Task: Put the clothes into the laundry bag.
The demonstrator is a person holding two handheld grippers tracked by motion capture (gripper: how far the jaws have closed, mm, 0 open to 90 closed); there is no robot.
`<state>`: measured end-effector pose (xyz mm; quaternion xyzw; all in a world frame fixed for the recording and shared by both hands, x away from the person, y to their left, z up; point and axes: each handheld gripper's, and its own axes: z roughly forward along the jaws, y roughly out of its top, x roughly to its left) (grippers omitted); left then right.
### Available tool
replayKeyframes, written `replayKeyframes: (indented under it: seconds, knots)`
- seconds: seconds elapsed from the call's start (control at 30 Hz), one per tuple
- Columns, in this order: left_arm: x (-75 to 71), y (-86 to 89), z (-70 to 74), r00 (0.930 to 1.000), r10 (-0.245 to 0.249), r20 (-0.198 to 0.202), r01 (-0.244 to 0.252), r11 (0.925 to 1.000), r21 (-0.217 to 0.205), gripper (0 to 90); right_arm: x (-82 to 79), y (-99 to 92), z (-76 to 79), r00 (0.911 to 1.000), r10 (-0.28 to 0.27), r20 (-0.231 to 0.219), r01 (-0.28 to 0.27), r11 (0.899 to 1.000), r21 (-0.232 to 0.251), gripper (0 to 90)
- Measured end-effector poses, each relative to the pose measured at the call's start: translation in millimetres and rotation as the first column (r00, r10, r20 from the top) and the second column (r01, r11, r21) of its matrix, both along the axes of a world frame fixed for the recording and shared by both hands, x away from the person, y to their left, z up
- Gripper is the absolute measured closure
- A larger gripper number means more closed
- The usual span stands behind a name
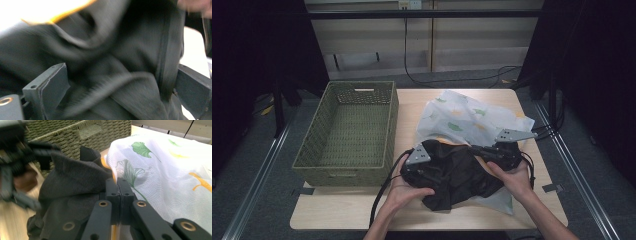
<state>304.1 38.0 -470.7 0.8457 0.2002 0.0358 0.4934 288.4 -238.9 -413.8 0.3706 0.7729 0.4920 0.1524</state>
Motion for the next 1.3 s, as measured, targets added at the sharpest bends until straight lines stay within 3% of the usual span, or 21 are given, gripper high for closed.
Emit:
replayKeyframes:
  seconds: [0.03,0.07,0.17,0.27,0.33,0.43,0.5,0.57,0.67,0.7,0.73,0.8,0.83,0.9,0.97,1.07,1.13,1.17,1.23,1.3]
  knots:
    - [-0.7,-5.9,-4.2,0.9998,-0.018,-0.003,0.018,0.9994,0.031,4.5,0.4,0.8,-0.2,1.0,0.001,-0.003,-0.001,1.0,-0.001,88.8]
    - [-2.5,-12.9,-8.9,0.9985,-0.053,-0.015,0.053,0.9981,0.03,2.1,0.7,1.2,-0.6,1.0,0.003,-0.005,-0.003,1.0,0.0,88.7]
    - [-5.4,-24.0,-14.4,0.996,-0.089,0.003,0.089,0.9936,0.07,0.0,1.2,1.6,-2.3,0.9999,0.005,-0.008,-0.005,1.0,-0.002,88.7]
    - [-8.3,-33.0,-21.3,0.9956,-0.093,0.016,0.09,0.9865,0.137,0.0,1.7,1.9,-4.0,0.9998,0.013,-0.013,-0.013,1.0,-0.004,88.7]
    - [-10.4,-36.6,-25.4,0.9929,-0.108,0.049,0.097,0.9764,0.193,0.0,1.6,2.8,-4.9,0.9997,0.017,-0.016,-0.018,1.0,-0.007,88.7]
    - [-10.7,-40.1,-31.0,0.9935,-0.1,0.053,0.085,0.9669,0.241,0.7,1.6,4.2,-5.2,0.9996,0.024,-0.017,-0.024,1.0,-0.009,88.5]
    - [-13.1,-41.1,-31.5,0.9891,-0.087,0.119,0.05,0.9571,0.285,8.6,1.7,5.3,-5.1,0.9995,0.024,-0.02,-0.025,1.0,-0.008,88.5]
    - [-13.1,-40.6,-30.0,0.9894,-0.08,0.122,0.041,0.9551,0.293,17.1,1.9,6.4,-5.1,0.9993,0.029,-0.021,-0.03,1.0,-0.008,88.6]
    - [-10.5,-39.5,-28.7,0.9908,-0.047,0.127,0.01,0.96,0.28,29.9,1.4,8.6,-4.0,0.9992,0.036,-0.018,-0.036,0.999,-0.004,88.8]
    - [-9.6,-38.1,-25.7,0.9921,-0.026,0.123,-0.011,0.9566,0.291,36.1,1.1,9.3,-3.2,0.999,0.041,-0.017,-0.041,0.999,-0.004,88.8]
    - [-8.2,-37.6,-26.7,0.9927,-0.013,0.12,-0.018,0.9665,0.256,44.2,0.6,10.2,-2.1,0.999,0.043,-0.011,-0.043,0.999,-0.005,88.8]
    - [-3.3,-32.1,-21.6,0.9949,0.002,0.101,-0.026,0.9707,0.239,55.7,-0.4,10.6,-0.6,0.9989,0.047,-0.007,-0.047,0.999,0.0,88.8]
    - [-1.5,-29.8,-19.0,0.9961,0.007,0.088,-0.028,0.9692,0.245,59.7,-0.8,10.6,0.3,0.9986,0.052,-0.004,-0.052,0.999,0.003,88.8]
    - [2.7,-25.5,-16.8,0.9975,0.02,0.067,-0.032,0.9809,0.192,63.8,-0.9,10.4,1.4,0.9986,0.052,0.0,-0.052,0.999,0.005,88.8]
    - [3.8,-21.7,-12.8,0.9968,0.068,0.042,-0.073,0.9882,0.135,65.9,-1.1,9.7,3.1,0.9987,0.052,0.001,-0.052,0.999,0.014,88.8]
    - [3.5,-18.9,-7.8,0.9948,0.094,0.039,-0.097,0.9913,0.089,66.9,-2.4,9.2,7.0,0.9985,0.053,0.012,-0.053,0.998,0.027,88.9]
    - [1.9,-22.9,-7.7,0.9941,0.082,0.071,-0.09,0.988,0.125,67.1,-4.5,10.3,11.0,0.9981,0.059,0.019,-0.059,0.998,0.035,88.9]
    - [-1.3,-28.9,-10.0,0.9931,0.053,0.104,-0.071,0.9807,0.182,67.2,-6.0,11.6,12.9,0.9978,0.062,0.025,-0.062,0.997,0.04,88.9]
    - [-5.8,-37.6,-13.2,0.992,0.041,0.12,-0.068,0.9688,0.238,67.3,-9.4,16.0,17.3,0.9957,0.082,0.043,-0.084,0.996,0.042,88.9]
    - [-4.5,-38.2,-13.0,0.9931,0.046,0.108,-0.069,0.9731,0.22,67.4,-13.0,19.8,21.2,0.9938,0.095,0.057,-0.098,0.994,0.045,88.9]
